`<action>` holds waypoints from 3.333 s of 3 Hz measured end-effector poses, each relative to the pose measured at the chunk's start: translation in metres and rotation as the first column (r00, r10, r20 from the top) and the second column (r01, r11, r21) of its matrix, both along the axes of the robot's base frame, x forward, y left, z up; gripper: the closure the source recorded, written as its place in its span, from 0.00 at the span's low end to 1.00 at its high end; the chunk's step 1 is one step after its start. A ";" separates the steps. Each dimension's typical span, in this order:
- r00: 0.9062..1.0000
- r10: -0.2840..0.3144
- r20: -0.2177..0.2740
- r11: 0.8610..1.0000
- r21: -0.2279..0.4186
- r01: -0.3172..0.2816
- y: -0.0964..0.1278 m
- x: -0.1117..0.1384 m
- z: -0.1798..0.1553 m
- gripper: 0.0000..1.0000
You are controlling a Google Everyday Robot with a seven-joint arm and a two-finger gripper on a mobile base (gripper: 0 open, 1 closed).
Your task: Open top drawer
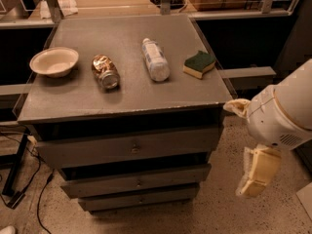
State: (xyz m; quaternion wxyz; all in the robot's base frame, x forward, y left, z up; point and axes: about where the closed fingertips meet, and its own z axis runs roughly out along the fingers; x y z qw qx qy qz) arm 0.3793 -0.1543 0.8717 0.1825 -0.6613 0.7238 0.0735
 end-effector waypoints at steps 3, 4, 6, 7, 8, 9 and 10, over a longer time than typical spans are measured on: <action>0.999 0.023 -0.022 0.994 -0.110 -0.025 0.060 0.003 -0.089 0.00; 0.999 0.036 0.005 0.991 -0.129 -0.035 0.074 0.027 -0.103 0.00; 0.998 0.056 0.005 0.988 -0.141 -0.055 0.087 0.055 -0.132 0.00; 0.998 0.058 -0.006 0.988 -0.140 -0.059 0.086 0.064 -0.149 0.00; 0.999 0.051 -0.004 0.988 -0.145 -0.051 0.078 0.089 -0.173 0.00; 0.999 0.050 0.001 0.987 -0.152 -0.049 0.077 0.098 -0.177 0.00; 0.999 0.043 0.016 0.985 -0.167 -0.040 0.074 0.113 -0.180 0.00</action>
Offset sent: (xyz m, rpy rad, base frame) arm -0.0134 0.0747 -0.1155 -0.1402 0.0402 0.0327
